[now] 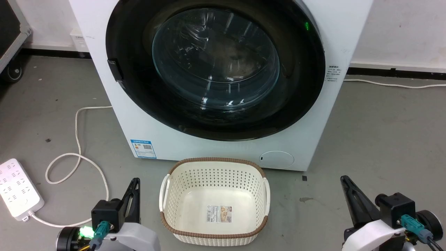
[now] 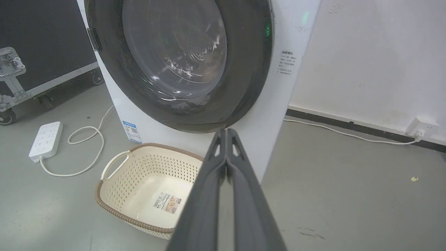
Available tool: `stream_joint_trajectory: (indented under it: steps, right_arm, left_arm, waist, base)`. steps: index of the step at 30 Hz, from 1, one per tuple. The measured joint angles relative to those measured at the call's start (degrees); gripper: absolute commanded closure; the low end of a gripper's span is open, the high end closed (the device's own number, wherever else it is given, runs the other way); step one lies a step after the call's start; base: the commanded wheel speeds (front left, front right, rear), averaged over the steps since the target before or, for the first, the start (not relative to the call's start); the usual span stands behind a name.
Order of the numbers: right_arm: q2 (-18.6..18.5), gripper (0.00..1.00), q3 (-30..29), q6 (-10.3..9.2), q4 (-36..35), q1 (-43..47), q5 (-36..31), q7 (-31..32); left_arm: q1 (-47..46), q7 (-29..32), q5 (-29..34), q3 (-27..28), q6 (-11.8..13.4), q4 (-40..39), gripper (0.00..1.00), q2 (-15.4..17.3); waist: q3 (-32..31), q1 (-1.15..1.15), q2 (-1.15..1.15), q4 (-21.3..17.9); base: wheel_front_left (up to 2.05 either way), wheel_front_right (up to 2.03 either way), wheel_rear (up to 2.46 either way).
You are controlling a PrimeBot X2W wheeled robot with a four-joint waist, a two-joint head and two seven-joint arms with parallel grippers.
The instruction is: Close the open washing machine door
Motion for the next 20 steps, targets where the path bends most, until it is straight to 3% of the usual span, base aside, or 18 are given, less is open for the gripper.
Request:
stream_joint_trajectory:
  steps: [20]
  right_arm:
    - [0.3, 1.00, 0.1, 0.00, -0.8, -0.1, -0.5, 1.1]
  left_arm:
    - [-0.2, 1.2, 0.9, 0.6, 0.0, -0.7, 1.00, -0.1]
  waist:
    - [0.1, 0.00, 0.00, 0.0]
  base:
    - [0.00, 0.00, 0.00]
